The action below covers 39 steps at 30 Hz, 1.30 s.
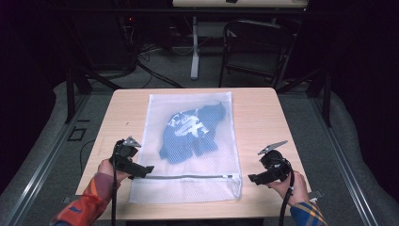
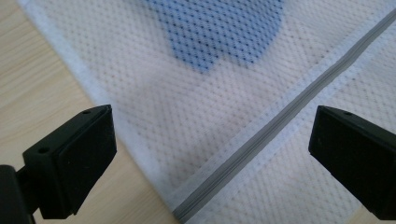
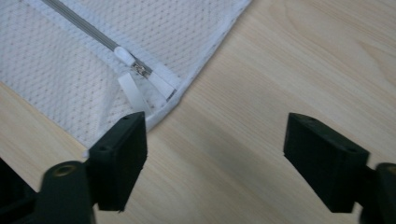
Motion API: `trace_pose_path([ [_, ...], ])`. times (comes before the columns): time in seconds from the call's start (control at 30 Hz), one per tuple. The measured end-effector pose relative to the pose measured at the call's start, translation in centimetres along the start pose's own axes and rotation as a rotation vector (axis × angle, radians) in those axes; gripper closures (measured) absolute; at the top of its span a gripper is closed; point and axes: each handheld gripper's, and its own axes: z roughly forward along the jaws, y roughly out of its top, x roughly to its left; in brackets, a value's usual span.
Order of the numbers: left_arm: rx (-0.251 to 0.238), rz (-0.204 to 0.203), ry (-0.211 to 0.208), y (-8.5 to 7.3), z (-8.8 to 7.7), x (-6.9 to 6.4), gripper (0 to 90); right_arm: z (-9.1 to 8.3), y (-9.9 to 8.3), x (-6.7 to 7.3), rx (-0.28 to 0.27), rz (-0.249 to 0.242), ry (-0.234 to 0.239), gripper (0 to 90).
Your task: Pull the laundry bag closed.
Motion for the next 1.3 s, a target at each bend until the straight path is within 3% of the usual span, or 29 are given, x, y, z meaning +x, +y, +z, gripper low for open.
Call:
trace_pose_path([
  [0.13, 0.008, 0.033, -0.009, 0.6, 0.5, -0.8, 0.9, 0.1, 0.2, 0.3, 0.003, -0.007, 0.0, 35.0],
  [0.17, -0.005, 0.045, -0.013, 1.1, 0.8, -1.2, 0.9, 0.3, 0.5, 0.6, -0.005, -0.008, 0.009, 45.3],
  [0.43, -0.002, 0.133, -0.052, 3.1, 2.6, -3.4, 2.5, 1.0, 1.6, 1.9, -0.012, -0.05, 0.015, 77.4],
  [0.6, -0.006, 0.18, -0.078, 4.3, 3.7, -4.9, 7.0, 1.9, 2.0, 2.3, 0.004, -0.061, 0.044, 88.5],
  [0.67, -0.01, 0.219, -0.1, 5.2, 4.5, -6.0, 8.8, 2.3, 2.1, 2.4, 0.005, -0.065, 0.055, 90.0],
  [0.87, -0.017, 0.283, -0.155, 6.9, 6.3, -8.4, 16.3, 3.4, 2.7, 3.0, 0.026, -0.095, 0.063, 90.0],
  [1.1, -0.025, 0.335, -0.212, 8.2, 8.5, -10.8, 25.2, 4.0, 2.7, 3.1, 0.038, -0.119, 0.056, 90.0],
  [1.3, -0.023, 0.369, -0.252, 8.5, 9.7, -12.5, 33.1, 4.7, 2.7, 3.2, 0.038, -0.105, 0.063, 90.0],
])
